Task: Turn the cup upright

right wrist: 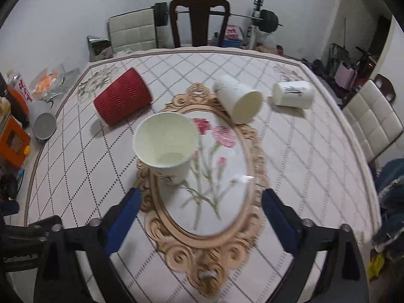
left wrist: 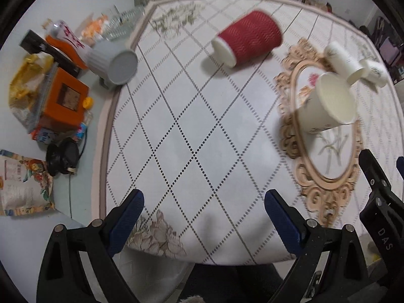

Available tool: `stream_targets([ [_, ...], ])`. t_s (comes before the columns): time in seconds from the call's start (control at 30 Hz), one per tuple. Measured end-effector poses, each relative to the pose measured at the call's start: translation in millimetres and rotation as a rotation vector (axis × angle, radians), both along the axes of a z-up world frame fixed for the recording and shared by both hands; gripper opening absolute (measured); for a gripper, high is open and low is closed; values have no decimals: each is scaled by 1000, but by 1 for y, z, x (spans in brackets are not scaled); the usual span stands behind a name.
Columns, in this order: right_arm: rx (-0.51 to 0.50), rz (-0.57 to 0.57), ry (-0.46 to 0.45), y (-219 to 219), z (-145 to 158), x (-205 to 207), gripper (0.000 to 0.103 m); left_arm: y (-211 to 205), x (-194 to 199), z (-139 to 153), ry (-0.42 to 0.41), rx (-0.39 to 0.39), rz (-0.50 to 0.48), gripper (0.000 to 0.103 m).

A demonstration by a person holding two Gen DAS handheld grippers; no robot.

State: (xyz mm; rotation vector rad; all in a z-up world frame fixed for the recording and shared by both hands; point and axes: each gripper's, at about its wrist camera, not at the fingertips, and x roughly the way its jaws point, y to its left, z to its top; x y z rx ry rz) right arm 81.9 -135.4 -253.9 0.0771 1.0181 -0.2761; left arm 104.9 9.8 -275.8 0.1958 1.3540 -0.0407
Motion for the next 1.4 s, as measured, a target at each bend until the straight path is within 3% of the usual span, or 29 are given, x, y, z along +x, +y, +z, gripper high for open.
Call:
stream_targets([
  [0.3, -52, 6, -49, -18, 99, -56, 103, -18, -59, 100, -232, -13, 24, 98],
  [0.33, -53, 11, -55, -20, 108, -62, 103, -19, -65, 110, -249, -25, 28, 103],
  [0.4, -46, 23, -60, -22, 128, -74, 103, -21, -80, 130, -294, -44, 34, 103],
  [0.67, -46, 46, -87, -27, 200, -121, 103, -18, -122, 190, -396, -62, 56, 103],
  [0.97, -63, 60, -131, -18, 248, -152, 103, -7, -139, 220, -450, -84, 51, 103],
  [1.4, -49, 53, -132, -10, 260, -160, 103, 1, -143, 226, -459, -96, 46, 103],
])
